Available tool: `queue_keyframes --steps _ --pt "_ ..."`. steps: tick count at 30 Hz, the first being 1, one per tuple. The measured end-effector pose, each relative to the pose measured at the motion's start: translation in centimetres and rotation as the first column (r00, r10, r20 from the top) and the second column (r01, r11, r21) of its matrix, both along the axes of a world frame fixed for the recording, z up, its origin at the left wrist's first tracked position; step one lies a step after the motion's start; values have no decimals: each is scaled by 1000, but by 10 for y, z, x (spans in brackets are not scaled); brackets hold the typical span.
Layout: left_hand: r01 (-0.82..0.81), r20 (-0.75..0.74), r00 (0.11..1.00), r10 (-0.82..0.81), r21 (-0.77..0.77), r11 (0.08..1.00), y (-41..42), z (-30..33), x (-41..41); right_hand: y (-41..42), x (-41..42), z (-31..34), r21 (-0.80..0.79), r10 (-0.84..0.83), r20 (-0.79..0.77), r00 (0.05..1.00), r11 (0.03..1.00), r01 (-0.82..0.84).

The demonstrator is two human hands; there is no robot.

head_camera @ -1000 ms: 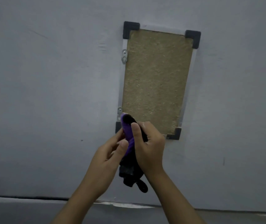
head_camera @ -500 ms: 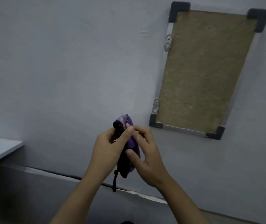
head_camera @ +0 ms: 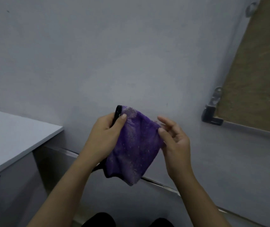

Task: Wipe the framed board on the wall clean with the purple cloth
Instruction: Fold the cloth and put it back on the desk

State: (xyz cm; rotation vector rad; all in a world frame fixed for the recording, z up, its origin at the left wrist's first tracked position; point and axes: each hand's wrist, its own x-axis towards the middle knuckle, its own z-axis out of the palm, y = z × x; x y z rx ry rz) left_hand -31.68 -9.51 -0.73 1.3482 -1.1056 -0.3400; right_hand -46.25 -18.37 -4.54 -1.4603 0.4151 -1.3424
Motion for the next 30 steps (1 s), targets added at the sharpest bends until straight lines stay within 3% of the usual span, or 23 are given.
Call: queue_keyframes --steps 2,5,10,15,18,20,22,25,30 --pt "28 50 998 -29 27 999 4 2 11 0 11 -12 264 280 118 953 916 -302" --pt "33 29 999 -34 27 999 8 7 30 12 39 -38 377 504 155 850 765 -523" --pt "-74 -101 992 77 31 997 20 8 74 29 88 -36 336 492 204 846 777 -533" --pt "-93 -243 966 89 -2 996 44 -3 125 24 147 -17 274 386 38 922 883 -381" --pt "-163 -160 974 161 1 987 65 -3 159 25 177 -1 183 424 -95 901 897 -403" --pt "-222 46 975 219 87 971 77 3 186 24 198 9 100 505 -154 849 863 -495" --pt "-174 252 962 105 271 947 83 15 202 22 214 17 29 599 -212 773 794 -607" --pt "8 226 967 -121 443 896 77 23 213 20 236 26 -30 677 -318 664 693 -721" --pt "-125 240 969 58 277 953 71 21 223 5 252 10 80 750 -281 599 640 -764"
